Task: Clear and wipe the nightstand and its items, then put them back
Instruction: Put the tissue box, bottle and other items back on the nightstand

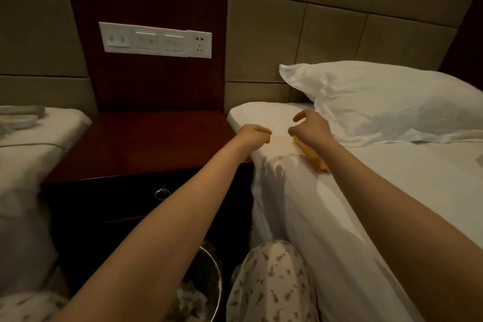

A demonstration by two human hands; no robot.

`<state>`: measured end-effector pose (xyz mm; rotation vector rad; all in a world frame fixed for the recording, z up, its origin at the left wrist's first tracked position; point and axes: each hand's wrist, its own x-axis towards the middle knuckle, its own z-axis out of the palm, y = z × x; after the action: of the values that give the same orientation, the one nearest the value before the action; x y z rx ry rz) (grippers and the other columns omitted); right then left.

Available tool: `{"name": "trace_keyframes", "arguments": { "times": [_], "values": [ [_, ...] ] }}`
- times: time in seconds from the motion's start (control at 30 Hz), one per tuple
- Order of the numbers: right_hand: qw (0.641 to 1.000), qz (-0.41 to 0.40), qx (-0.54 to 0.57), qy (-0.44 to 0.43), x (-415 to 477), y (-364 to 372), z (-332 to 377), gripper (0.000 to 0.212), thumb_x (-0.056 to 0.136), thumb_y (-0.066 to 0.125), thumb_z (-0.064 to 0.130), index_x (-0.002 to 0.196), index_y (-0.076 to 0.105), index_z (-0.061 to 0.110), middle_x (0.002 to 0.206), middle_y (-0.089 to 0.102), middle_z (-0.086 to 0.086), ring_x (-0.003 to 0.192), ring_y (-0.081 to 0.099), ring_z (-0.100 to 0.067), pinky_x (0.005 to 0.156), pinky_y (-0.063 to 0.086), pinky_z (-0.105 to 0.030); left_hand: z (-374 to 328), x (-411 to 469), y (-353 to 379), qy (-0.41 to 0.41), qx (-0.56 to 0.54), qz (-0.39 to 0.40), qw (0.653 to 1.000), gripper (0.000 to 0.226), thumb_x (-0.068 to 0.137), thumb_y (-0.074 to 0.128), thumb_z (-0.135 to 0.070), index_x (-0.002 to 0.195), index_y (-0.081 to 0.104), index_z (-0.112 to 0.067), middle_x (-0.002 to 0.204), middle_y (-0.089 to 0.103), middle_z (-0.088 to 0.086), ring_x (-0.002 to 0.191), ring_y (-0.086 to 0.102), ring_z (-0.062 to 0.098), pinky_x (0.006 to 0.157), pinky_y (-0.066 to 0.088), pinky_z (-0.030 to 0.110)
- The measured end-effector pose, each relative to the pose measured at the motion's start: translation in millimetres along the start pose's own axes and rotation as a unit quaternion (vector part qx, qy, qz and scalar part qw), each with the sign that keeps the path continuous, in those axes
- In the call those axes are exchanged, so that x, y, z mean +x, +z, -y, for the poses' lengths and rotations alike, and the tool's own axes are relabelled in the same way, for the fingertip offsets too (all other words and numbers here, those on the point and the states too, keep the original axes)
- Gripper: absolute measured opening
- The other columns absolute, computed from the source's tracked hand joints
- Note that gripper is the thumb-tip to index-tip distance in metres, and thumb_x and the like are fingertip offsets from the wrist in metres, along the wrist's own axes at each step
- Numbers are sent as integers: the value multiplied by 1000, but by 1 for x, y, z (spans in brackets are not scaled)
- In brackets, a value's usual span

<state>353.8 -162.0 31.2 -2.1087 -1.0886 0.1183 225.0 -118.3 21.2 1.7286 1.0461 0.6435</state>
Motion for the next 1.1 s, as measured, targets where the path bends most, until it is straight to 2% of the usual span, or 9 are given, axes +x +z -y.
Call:
{"name": "trace_keyframes", "arguments": {
  "times": [0.23, 0.33, 0.43, 0.5, 0.63, 0.73, 0.87, 1.0, 1.1],
  "values": [
    [983, 127, 116, -67, -29, 42, 69, 10, 82, 62, 6, 88, 64, 13, 72, 51, 3, 74, 47, -15, 59, 38, -22, 17, -31, -85, -25, 38, -110, 993, 28, 94, 48, -11, 116, 64, -17, 128, 54, 6, 117, 47, 23, 85, 39, 31],
    [967, 185, 164, -55, -39, 61, 97, 9, 84, 62, 9, 90, 61, 15, 81, 54, -2, 77, 49, -15, 61, 40, -24, 26, -45, -120, -31, 59, -140, 988, 26, 94, 47, -11, 113, 64, -18, 126, 54, 5, 116, 49, 22, 86, 41, 31],
    [951, 234, 196, -40, -51, 85, 128, 10, 87, 60, 10, 81, 60, 19, 95, 55, -3, 83, 49, -15, 74, 41, -31, 36, -56, -158, -25, 86, -176, 980, 26, 95, 46, -10, 113, 64, -15, 109, 57, 1, 81, 48, 9, 68, 40, 23],
    [943, 259, 205, -37, -60, 102, 149, 13, 87, 59, 11, 78, 60, 21, 101, 57, -3, 84, 50, -15, 74, 41, -31, 43, -65, -184, -27, 101, -204, 973, 27, 95, 46, -10, 114, 65, -14, 104, 58, 0, 72, 44, 6, 65, 39, 23],
    [917, 317, 236, -50, -86, 133, 192, 11, 90, 55, 7, 94, 62, 15, 104, 56, -2, 98, 51, -19, 82, 44, -32, 62, -92, -237, -55, 117, -273, 953, 29, 93, 47, -7, 114, 66, -11, 116, 62, 9, 106, 57, 21, 84, 45, 31],
    [898, 350, 264, -43, -107, 157, 221, 18, 90, 54, 6, 104, 64, 8, 87, 55, -2, 92, 53, -20, 82, 45, -33, 77, -110, -274, -85, 135, -314, 936, 29, 91, 45, -4, 111, 66, -8, 103, 56, 6, 95, 48, 16, 76, 36, 25],
    [875, 399, 272, -32, -135, 194, 261, 24, 89, 53, 8, 111, 61, 7, 74, 54, -2, 67, 50, -15, 62, 43, -28, 94, -133, -320, -135, 164, -359, 909, 21, 89, 50, -8, 103, 65, -4, 97, 57, 12, 92, 56, 26, 74, 40, 27],
    [840, 467, 273, -30, -163, 225, 293, 12, 92, 50, 12, 103, 50, 8, 74, 52, -3, 62, 48, -14, 57, 40, -24, 108, -157, -365, -183, 197, -420, 867, 32, 86, 52, -15, 113, 65, -3, 118, 62, 18, 111, 57, 34, 98, 47, 40],
    [817, 505, 275, -27, -183, 245, 310, 9, 94, 47, 14, 98, 50, 6, 75, 54, -7, 62, 50, -16, 57, 44, -24, 120, -174, -389, -212, 216, -455, 837, 36, 90, 50, -23, 121, 58, -7, 124, 58, 15, 115, 52, 32, 101, 43, 42]
  ]
}}
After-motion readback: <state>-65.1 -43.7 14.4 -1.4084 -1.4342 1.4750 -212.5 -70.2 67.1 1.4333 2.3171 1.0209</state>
